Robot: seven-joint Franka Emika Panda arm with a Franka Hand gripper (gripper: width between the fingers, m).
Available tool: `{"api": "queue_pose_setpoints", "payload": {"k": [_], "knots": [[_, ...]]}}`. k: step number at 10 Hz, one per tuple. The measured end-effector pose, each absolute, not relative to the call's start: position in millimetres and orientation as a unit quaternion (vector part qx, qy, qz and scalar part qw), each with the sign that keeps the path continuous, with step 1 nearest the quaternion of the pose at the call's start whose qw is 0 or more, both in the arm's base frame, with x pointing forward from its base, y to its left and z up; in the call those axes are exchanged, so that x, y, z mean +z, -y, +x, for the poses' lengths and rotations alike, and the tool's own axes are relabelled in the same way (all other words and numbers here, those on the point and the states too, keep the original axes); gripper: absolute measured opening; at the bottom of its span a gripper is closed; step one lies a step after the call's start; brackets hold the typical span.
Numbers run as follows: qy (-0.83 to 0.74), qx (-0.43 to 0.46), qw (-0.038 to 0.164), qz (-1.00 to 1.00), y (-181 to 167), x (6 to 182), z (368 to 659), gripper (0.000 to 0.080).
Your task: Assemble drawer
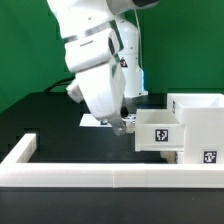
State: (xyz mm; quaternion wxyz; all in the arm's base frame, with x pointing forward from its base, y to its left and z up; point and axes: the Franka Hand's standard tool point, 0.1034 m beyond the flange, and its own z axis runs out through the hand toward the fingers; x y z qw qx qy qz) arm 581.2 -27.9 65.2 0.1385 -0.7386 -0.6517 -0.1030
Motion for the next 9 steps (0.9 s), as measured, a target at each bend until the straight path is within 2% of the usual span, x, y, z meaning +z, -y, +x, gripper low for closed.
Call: {"api": "queue_pose_setpoints", "payload": {"k": [5, 9], "knots": [[0.66, -0.107, 0.138, -0.73, 19, 64.1, 582, 0.0648], [0.689, -0.101, 0.118, -0.708, -6, 65.0, 588, 0.0648]]}}
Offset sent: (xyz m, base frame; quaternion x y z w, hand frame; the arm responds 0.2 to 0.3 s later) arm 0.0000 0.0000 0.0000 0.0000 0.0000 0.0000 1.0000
